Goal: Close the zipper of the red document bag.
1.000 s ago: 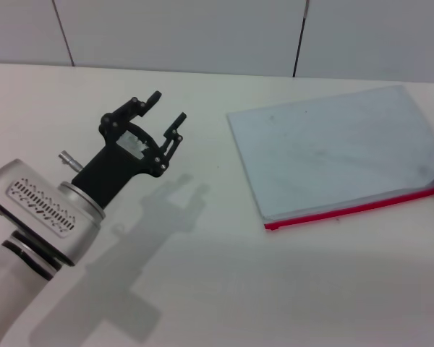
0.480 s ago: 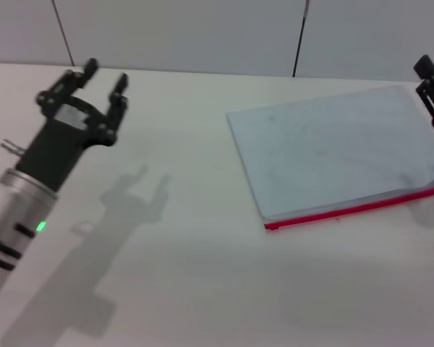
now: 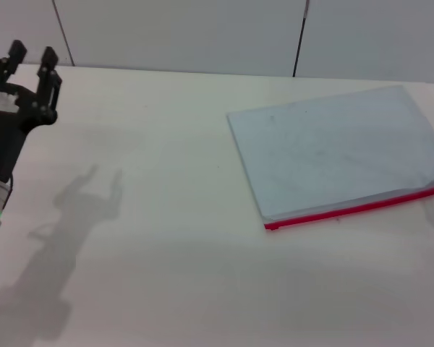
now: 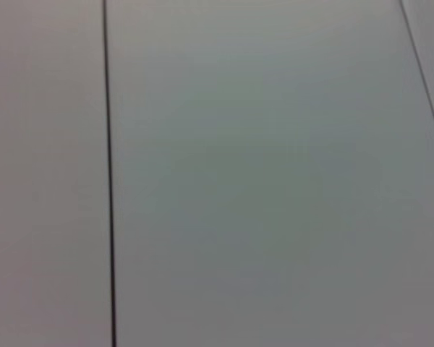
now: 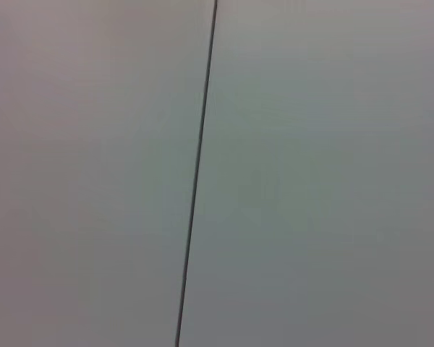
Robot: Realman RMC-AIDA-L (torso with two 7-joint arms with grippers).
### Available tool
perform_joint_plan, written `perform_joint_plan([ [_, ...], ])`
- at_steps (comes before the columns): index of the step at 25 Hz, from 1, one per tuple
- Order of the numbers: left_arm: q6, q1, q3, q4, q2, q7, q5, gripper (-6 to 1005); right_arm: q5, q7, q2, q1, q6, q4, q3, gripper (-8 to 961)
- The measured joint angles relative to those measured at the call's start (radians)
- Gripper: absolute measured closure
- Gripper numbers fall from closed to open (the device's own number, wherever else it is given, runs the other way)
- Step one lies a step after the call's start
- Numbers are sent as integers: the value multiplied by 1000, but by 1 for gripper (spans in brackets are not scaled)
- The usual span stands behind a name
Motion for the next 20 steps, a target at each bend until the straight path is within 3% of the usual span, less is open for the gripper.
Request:
perform_joint_plan([
  [20, 22, 6, -22, 1, 0, -5, -7, 564, -5, 4, -1, 0, -3, 7, -3, 368],
])
